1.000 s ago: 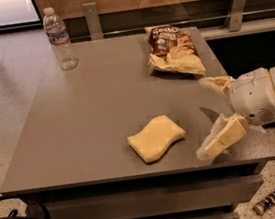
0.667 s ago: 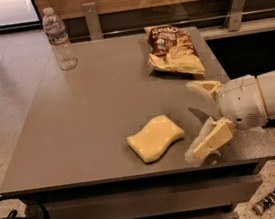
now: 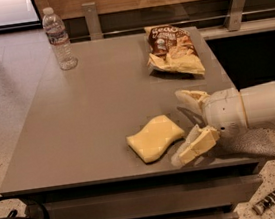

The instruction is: Move sponge near water bottle

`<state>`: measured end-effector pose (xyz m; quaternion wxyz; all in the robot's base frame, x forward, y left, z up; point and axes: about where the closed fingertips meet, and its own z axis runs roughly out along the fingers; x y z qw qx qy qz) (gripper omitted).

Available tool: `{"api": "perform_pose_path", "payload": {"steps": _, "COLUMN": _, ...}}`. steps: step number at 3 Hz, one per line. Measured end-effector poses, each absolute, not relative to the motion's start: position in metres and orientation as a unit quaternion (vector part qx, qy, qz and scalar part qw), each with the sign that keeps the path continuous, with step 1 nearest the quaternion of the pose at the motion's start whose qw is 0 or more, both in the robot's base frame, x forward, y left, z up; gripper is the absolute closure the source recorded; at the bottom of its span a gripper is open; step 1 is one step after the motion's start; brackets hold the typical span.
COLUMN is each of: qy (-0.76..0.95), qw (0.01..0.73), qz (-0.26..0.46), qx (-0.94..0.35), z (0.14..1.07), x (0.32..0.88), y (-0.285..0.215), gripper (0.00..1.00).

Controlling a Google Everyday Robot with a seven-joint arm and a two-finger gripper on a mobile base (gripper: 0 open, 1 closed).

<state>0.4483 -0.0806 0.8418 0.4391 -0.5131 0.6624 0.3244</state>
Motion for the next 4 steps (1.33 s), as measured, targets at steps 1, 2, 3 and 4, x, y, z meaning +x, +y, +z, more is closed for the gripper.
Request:
{"api": "perform_pose_path", "payload": {"steps": 1, "qy": 0.647, "qw": 0.458, "qz": 0.358, "qx": -0.493, "z": 0.823, "x": 0.451, "y": -0.063, "gripper": 0.0}}
{"api": "perform_pose_path", "payload": {"steps": 2, "qy": 0.634, "qw": 0.475, "qz": 0.377, "qx": -0.48, "z": 0.816, "x": 0.453, "y": -0.052, "gripper": 0.0}}
{"api": "perform_pose_path", "payload": {"steps": 3, "qy": 0.632, "qw": 0.475, "qz": 0.379, "qx": -0.481, "z": 0.816, "x": 0.453, "y": -0.049, "gripper": 0.14}}
{"api": "perform_pose_path", "payload": {"steps": 4, "qy": 0.63, "qw": 0.475, "qz": 0.379, "qx": -0.483, "z": 0.816, "x": 0.452, "y": -0.047, "gripper": 0.38}}
